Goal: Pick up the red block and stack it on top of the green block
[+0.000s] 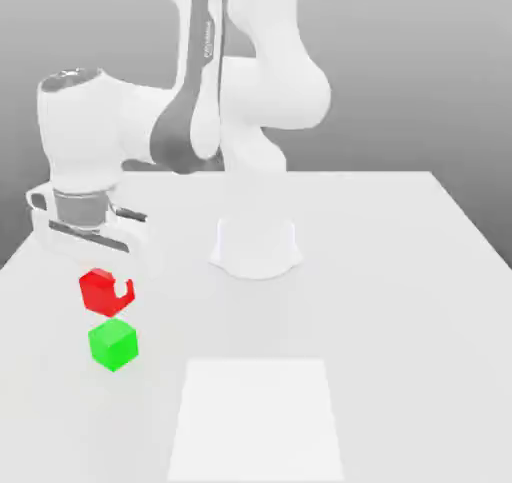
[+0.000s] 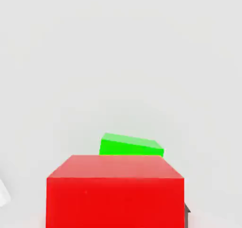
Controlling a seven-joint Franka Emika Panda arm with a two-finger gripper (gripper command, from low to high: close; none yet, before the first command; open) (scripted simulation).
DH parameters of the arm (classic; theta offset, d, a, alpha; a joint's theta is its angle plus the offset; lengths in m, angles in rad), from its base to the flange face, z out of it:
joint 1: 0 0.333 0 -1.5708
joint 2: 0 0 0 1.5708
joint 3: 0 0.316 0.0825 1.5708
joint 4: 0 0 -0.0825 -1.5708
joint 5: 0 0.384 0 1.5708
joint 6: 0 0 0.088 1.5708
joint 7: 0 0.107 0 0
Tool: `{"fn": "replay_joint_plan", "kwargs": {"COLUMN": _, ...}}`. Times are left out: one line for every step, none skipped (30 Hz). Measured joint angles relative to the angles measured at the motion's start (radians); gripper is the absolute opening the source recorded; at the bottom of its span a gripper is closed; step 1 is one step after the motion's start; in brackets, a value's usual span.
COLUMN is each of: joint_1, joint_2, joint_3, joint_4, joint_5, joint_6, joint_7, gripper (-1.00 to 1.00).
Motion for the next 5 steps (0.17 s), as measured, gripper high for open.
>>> {"fn": "replay_joint_plan", "kwargs": {"joint_1": 0.004, "joint_2": 0.036, "joint_3": 0.004, "joint_4": 0.001, "joint_5": 0.026, "joint_6": 0.034, "joint_7": -0.018, "gripper": -1.0}}
{"fn": "replay_joint_plan", "kwargs": {"joint_1": 0.002, "joint_2": 0.073, "joint_3": 0.015, "joint_4": 0.002, "joint_5": 0.058, "joint_6": 0.068, "joint_7": -0.04, "gripper": -1.0}}
{"fn": "replay_joint_plan", "kwargs": {"joint_1": -0.003, "joint_2": 0.101, "joint_3": 0.026, "joint_4": 0.004, "joint_5": 0.081, "joint_6": 0.095, "joint_7": -0.056, "gripper": 1.0}}
{"fn": "replay_joint_plan", "kwargs": {"joint_1": -0.003, "joint_2": 0.101, "joint_3": 0.026, "joint_4": 0.004, "joint_5": 0.081, "joint_6": 0.095, "joint_7": -0.055, "gripper": 1.0}}
{"fn": "replay_joint_plan", "kwargs": {"joint_1": -0.003, "joint_2": 0.101, "joint_3": 0.026, "joint_4": 0.004, "joint_5": 0.081, "joint_6": 0.095, "joint_7": -0.055, "gripper": 1.0}}
